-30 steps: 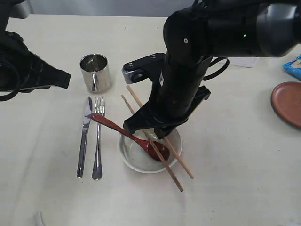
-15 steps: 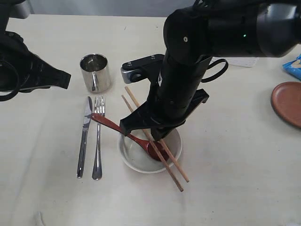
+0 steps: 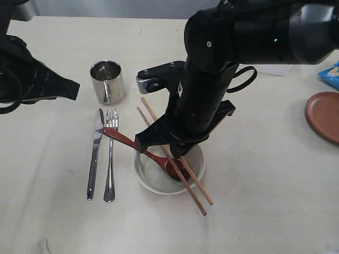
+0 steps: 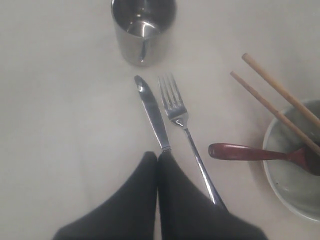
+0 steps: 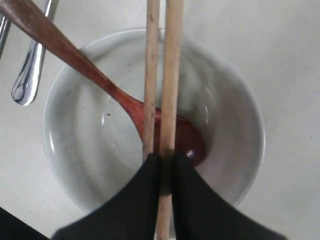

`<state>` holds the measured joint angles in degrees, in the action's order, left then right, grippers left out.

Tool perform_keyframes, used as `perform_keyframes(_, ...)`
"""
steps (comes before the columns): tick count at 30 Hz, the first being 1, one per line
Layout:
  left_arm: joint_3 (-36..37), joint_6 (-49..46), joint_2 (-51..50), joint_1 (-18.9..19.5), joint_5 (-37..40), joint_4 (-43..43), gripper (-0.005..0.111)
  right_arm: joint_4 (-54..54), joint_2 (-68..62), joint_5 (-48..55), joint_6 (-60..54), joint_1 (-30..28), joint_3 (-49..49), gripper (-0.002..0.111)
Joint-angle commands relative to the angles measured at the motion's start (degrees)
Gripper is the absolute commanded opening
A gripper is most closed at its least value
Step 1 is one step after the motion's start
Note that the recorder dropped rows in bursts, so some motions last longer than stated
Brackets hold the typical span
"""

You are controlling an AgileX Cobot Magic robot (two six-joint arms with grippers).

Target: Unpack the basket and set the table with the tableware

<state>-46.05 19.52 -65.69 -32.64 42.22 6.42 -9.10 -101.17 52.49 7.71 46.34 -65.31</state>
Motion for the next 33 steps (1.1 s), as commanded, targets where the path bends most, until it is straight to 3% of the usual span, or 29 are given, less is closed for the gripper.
perform_keyframes(1,0.35,-0.14,0.44,0.01,-0.30,-0.66,0.000,0.15,0.14,0.26,0.00,0.05,0.06,0.028)
perform_keyframes(3,0.35,-0.14,0.44,0.01,-0.30,-0.66,0.000,0.15,0.14,0.26,0.00,0.05,0.06,0.032)
perform_keyframes(20,0.35,-0.14,0.44,0.01,-0.30,-0.66,0.000,0.18,1.97,0.28,-0.25,0.05,0.06,0.032)
perform_keyframes(27,0.35,-0.14,0.44,0.01,-0.30,-0.66,0.000,8.80,7.22,-0.02,3.48,-0.57,0.06,0.032)
perform_keyframes(33,0.35,-0.14,0.44,0.01,-0.30,-0.66,0.000,14.38,6.57,1.86,6.83,-5.87,0.06,0.032)
